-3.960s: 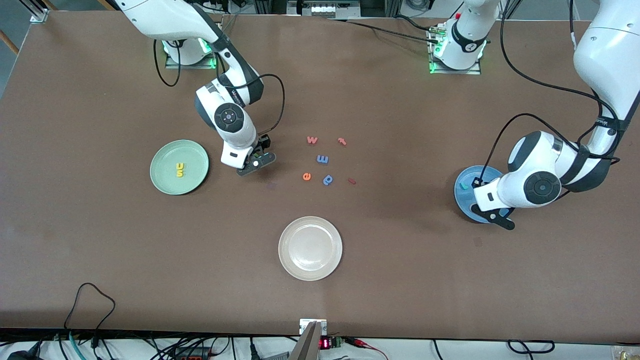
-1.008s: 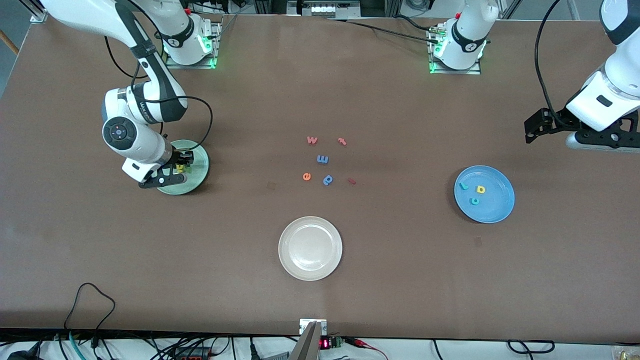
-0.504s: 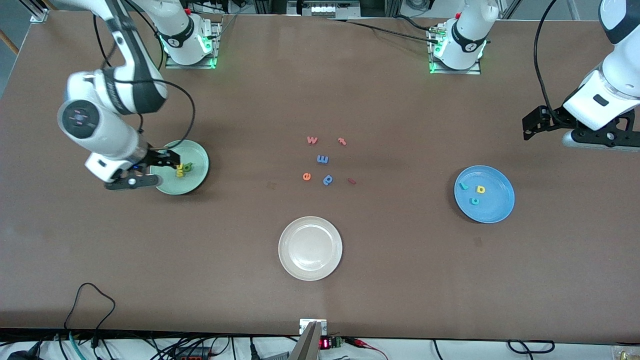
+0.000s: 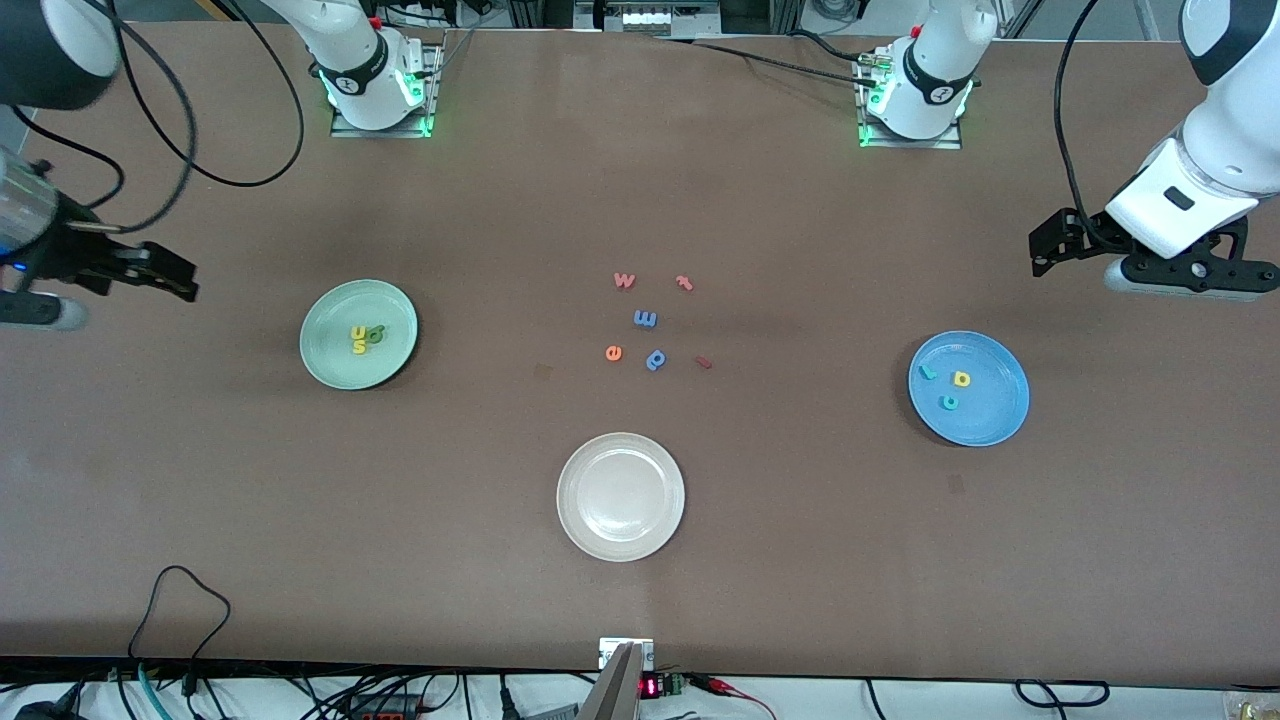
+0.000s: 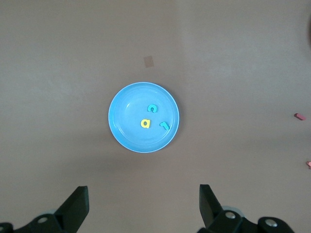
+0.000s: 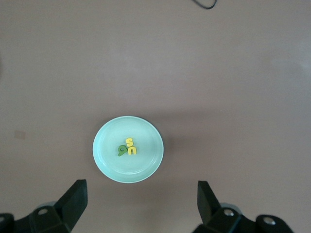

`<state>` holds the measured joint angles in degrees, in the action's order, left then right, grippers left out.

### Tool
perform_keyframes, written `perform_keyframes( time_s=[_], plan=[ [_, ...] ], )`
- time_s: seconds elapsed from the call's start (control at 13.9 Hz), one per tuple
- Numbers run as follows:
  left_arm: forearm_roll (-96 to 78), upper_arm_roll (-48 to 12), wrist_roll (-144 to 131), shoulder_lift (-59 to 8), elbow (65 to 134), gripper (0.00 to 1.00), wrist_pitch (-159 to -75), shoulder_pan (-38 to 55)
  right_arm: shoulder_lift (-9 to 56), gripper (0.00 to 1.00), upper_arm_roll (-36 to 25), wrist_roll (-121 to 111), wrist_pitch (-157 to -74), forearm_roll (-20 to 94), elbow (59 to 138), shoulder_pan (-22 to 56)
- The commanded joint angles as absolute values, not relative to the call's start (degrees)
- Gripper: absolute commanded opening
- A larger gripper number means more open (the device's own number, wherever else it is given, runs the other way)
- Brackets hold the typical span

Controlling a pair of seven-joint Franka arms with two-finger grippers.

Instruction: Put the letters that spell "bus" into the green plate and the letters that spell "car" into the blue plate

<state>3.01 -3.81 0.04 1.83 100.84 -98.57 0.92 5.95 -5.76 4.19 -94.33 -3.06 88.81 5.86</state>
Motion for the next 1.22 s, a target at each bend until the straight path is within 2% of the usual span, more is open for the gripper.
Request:
perform_keyframes(
  time_s=[0.0, 0.86, 1.15],
  plan=[
    [2.1, -3.8, -0.7, 2.5, 100.4, 1.0, -97.4, 1.1, 5.5, 1.0, -7.6, 4.0, -92.0, -2.2, 87.2, 7.6],
    [2.1, -3.8, -0.7, 2.5, 100.4, 1.0, -97.0, 1.1, 4.1, 1.0, -7.0, 4.3, -91.8, -1.7, 88.0, 6.9],
    [2.1, -3.8, -0.8, 2.5, 100.4, 1.0, -96.9, 1.1, 4.7, 1.0, -6.9, 4.7, -91.8, 3.3, 88.3, 6.8]
  ],
)
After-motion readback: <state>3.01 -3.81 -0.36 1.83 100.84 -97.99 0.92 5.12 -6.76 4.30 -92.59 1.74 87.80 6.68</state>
